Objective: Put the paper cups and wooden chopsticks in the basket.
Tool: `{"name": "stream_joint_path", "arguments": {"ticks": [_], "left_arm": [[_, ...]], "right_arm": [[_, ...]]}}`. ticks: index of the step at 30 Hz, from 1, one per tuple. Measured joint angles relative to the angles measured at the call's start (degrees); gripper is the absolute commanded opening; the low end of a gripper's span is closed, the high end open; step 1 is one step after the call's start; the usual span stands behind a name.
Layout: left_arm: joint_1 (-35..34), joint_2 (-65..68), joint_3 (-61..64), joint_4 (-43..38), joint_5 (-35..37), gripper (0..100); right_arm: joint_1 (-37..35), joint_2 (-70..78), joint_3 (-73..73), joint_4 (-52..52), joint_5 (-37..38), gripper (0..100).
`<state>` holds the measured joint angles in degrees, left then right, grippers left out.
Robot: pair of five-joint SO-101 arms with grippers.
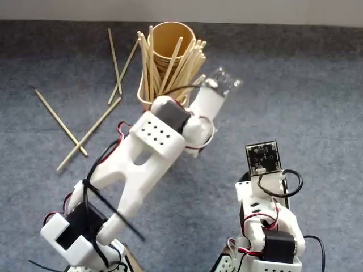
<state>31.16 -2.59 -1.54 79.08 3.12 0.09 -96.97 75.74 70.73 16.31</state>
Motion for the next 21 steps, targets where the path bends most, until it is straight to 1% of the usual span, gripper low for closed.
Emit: {"name": "stream_joint_path", "arguments": {"ticks": [3,8,12,14,16,19,21], "left_arm": [[0.0,0.0,-9.85,1.93,-0.53,0],[0.0,0.0,-27.78,2.11,-5.63,0],[0.0,0.0,-42.81,2.02,-6.33,0],[-0.35,0.09,-49.93,0.09,-6.51,0],[-2.37,0.26,-55.3,-3.52,-6.51,0],[-6.42,0.18,-57.23,-10.11,-6.42,0],[-8.7,0.18,-55.91,-13.63,-4.31,0]], "right_arm": [[0.0,0.0,0.0,0.0,0.0,18.7],[0.0,0.0,0.09,0.0,0.0,18.7],[0.0,0.0,0.09,0.0,0.0,18.7],[0.0,0.0,0.09,0.0,0.0,18.7],[0.0,0.0,0.09,0.0,0.0,18.7],[0.0,0.0,0.09,0.0,0.0,18.7],[0.0,0.0,0.09,0.0,0.0,18.7]]}}
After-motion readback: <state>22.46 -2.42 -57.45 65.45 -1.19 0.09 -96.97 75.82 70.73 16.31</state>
